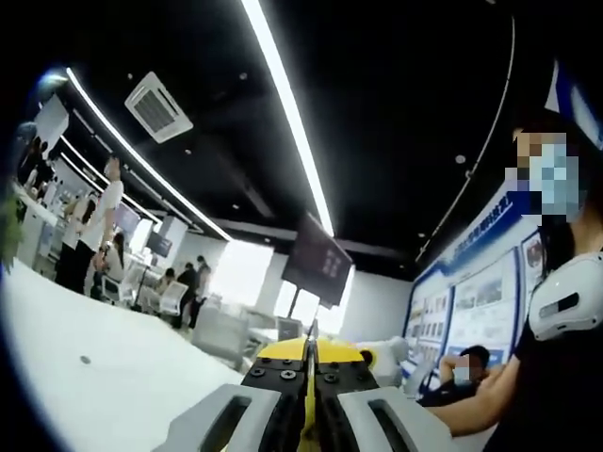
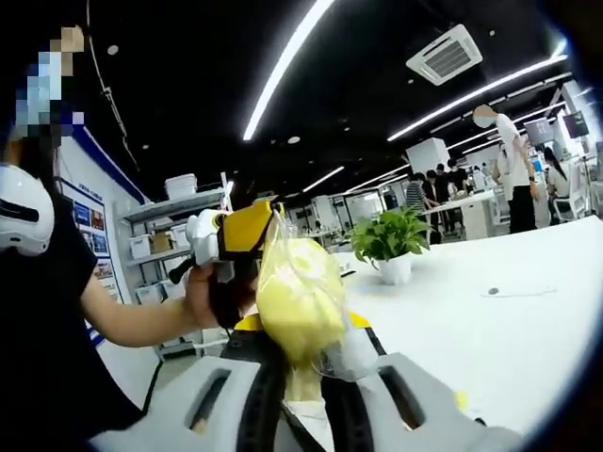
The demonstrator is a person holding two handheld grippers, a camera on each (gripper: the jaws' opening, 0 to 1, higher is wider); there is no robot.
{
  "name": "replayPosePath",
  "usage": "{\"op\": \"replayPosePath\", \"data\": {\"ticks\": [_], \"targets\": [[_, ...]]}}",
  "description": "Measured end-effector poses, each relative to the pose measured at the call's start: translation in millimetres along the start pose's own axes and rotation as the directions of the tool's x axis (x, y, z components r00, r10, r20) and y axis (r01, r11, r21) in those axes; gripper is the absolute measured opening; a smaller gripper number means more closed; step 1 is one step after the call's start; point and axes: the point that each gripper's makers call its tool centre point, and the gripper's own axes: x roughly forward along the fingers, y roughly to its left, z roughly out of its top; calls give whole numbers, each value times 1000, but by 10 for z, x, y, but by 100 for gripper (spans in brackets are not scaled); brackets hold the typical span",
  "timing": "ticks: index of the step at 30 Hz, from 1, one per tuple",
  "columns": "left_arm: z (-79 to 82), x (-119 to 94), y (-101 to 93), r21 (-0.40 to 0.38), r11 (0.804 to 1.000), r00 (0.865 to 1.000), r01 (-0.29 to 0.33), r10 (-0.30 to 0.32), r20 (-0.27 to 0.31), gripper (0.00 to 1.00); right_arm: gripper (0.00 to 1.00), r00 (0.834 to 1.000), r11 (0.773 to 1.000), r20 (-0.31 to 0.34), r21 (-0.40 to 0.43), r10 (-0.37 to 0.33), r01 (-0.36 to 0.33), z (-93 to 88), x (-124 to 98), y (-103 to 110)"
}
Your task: Compare the silicone blocks by pressing each to a similar depth, holding the contact briefly, and releasing to observe deformation and rebound differences across the visible hardness samples.
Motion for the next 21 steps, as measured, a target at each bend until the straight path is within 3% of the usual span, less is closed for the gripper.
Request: {"op": "replayPosePath", "data": {"ticks": [2, 3, 7, 21], "targets": [[-13, 2, 11, 11, 1000, 1000, -6, 6, -14, 0, 5, 1000, 1000, -1, -12, -20, 20, -1, -4, -32], [-16, 2, 18, 13, 1000, 1000, -10, 10, -18, 0, 4, 999, 999, -15, 25, -34, 34, -4, -4, -46], [-21, -1, 49, 19, 1000, 999, -20, 20, -28, 0, 2, 998, 998, -24, 44, -51, 52, -2, 9, -73], [-33, -14, 50, 16, 999, 999, -28, 29, -42, 0, 1, 998, 996, -56, 88, -21, 25, -36, -3, -25]]}}
